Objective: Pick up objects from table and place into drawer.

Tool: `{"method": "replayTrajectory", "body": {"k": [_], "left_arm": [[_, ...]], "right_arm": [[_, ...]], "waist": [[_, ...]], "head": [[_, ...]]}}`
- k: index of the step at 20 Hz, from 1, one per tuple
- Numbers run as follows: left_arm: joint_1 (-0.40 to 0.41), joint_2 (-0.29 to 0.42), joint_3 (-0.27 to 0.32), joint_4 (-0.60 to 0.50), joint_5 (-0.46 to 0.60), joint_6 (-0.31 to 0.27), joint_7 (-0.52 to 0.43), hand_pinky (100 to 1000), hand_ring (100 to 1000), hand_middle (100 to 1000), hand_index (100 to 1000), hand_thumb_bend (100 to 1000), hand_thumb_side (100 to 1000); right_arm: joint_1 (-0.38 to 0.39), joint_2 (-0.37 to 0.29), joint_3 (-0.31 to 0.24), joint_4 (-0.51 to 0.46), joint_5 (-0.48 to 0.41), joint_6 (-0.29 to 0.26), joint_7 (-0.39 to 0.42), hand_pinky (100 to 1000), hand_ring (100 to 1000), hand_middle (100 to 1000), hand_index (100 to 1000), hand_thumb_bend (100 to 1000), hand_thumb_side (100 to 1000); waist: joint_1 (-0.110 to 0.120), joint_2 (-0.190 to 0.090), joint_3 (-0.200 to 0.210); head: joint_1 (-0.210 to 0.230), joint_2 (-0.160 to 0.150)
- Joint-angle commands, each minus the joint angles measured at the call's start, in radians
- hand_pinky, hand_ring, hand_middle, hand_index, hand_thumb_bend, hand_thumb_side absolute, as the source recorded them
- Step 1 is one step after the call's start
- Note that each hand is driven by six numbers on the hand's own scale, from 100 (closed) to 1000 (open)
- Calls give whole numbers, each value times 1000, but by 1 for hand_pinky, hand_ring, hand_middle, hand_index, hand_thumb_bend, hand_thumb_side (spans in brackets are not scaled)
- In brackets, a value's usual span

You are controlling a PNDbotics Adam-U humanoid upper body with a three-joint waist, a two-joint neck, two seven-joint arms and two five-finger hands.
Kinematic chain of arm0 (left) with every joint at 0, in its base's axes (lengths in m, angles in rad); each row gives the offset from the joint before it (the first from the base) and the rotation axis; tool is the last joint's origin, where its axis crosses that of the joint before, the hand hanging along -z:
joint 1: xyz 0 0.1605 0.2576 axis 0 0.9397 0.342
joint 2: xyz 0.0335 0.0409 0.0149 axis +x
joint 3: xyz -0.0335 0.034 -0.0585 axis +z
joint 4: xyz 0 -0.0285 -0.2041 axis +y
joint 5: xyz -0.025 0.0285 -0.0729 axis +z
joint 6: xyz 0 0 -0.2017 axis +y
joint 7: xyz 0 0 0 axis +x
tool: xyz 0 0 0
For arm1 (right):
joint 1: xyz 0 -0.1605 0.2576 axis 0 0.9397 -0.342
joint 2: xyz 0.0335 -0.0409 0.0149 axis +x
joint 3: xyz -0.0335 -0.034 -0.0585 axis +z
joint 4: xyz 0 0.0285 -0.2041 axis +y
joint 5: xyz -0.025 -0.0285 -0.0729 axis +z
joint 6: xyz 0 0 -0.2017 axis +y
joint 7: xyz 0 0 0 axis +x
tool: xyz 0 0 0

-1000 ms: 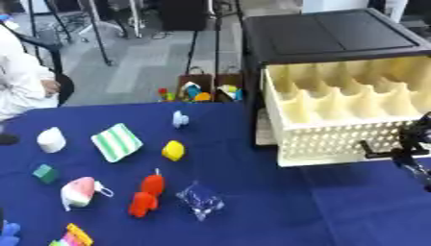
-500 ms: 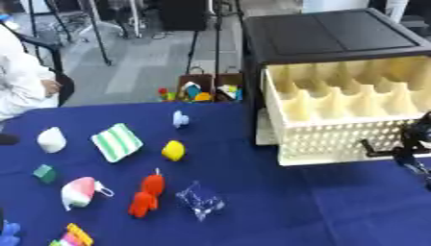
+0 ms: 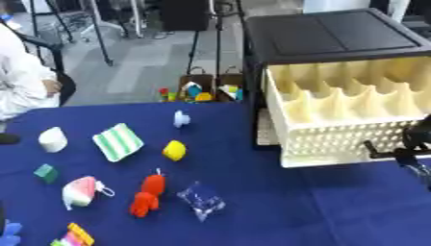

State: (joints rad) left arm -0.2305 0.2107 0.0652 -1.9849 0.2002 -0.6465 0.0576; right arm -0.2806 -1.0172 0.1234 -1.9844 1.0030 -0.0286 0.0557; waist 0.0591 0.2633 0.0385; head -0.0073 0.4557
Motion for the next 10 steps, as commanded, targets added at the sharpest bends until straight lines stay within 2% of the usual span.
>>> {"method": "replayTrajectory", "body": {"k": [1,10], "left_arm": [[-5,21,11,-15,2,-1,0,613,795,741,892,103,912],[-5,22,10,-15,5,-2,-1,613,795,742,892,103,911]], "right_arm": [[-5,-42,-9,-16,5,-7,-14,100,100,100,353,114,140],[-21,-42,6,-16,-10,-33,-21,100,100,100,353,112,141]], "waist": [[-6,-20,-2],[-5,-23,1]], "head": [[2,-8],[0,-10]]}}
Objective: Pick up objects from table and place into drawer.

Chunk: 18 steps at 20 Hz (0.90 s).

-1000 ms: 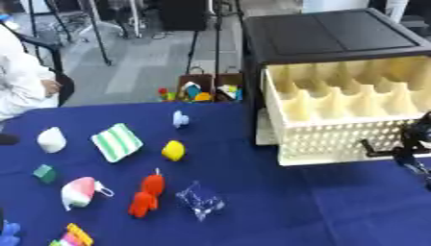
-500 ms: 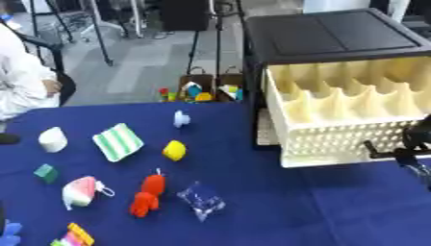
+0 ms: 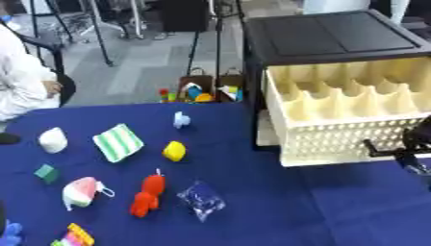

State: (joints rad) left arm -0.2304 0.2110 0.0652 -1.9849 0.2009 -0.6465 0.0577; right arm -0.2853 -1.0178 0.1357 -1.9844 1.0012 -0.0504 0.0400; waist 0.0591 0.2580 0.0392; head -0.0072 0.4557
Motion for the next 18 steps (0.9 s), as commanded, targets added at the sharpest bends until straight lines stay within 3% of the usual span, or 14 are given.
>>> {"method": "replayTrajectory", "body": {"k": [1,18], "left_arm": [[-5,22,10,-15,4,-2,-1,612,795,742,892,103,911],[-5,19,10,-15,1,-1,-2,612,797,741,895,103,913]], "right_arm": [[-18,-43,-5,-16,-8,-15,-7,100,100,100,353,113,142],[-5,-39,9,-16,-6,-41,4,100,100,100,352,106,153]], "waist": [[-5,-18,0],[-3,-13,-5]], "head": [[0,-10],[12,-17]]}}
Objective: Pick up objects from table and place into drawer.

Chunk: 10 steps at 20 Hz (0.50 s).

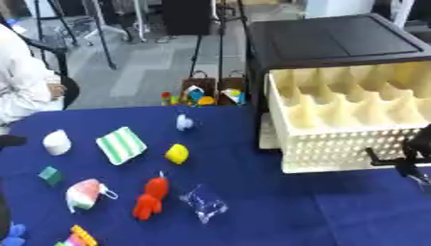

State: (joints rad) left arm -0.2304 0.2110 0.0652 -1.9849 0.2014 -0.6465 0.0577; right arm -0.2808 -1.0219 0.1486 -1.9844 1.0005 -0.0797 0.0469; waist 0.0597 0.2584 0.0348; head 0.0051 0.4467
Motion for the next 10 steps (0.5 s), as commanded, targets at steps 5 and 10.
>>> {"method": "replayTrajectory", "body": {"k": [5,10], "left_arm": [[-5,19,10,-15,0,-1,-2,611,797,741,895,104,913],[-3,18,10,-15,-2,-1,-2,610,798,741,894,102,914]], "right_arm": [[2,-34,-11,-16,-2,-3,-2,100,100,100,352,114,145],[11,-29,-19,-16,8,27,4,100,100,100,354,102,153]], "waist": [[-3,-13,-2],[-2,-11,-2]], "head": [[-1,-5],[0,-2]]}}
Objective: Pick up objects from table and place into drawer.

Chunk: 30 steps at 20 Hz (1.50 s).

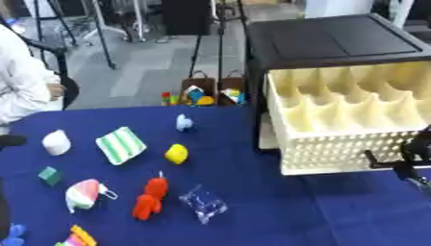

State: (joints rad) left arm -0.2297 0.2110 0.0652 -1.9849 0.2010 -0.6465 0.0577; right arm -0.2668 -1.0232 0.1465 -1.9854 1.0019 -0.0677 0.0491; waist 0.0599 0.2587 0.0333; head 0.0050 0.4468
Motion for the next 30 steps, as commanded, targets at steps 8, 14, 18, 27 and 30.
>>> {"method": "replayTrajectory", "body": {"k": [8,14,18,27,30], "left_arm": [[-4,16,8,-15,-5,0,-4,609,799,740,894,102,915],[-4,18,9,-15,-2,1,-4,607,799,741,894,103,916],[-3,18,9,-15,-2,1,-4,607,799,741,894,103,916],[1,21,11,-15,-3,-1,-2,607,799,741,894,102,915],[3,22,13,-15,-4,-1,-1,607,799,741,894,102,915]], "right_arm": [[-2,-25,-23,-15,7,41,-4,100,100,100,385,100,168],[-6,-26,-23,-15,-8,39,-13,100,100,100,372,100,162],[-3,-25,-18,-15,-13,28,-6,100,100,100,373,100,162],[3,-44,-38,-15,-31,24,-52,100,100,100,357,100,141],[15,-52,-50,-15,-38,22,-75,100,100,100,352,100,139]], "waist": [[-1,-8,-2],[0,-12,-8],[0,-13,-8],[0,-17,-17],[1,-17,-20]], "head": [[0,-3],[4,-10],[4,-6],[7,2],[9,5]]}}
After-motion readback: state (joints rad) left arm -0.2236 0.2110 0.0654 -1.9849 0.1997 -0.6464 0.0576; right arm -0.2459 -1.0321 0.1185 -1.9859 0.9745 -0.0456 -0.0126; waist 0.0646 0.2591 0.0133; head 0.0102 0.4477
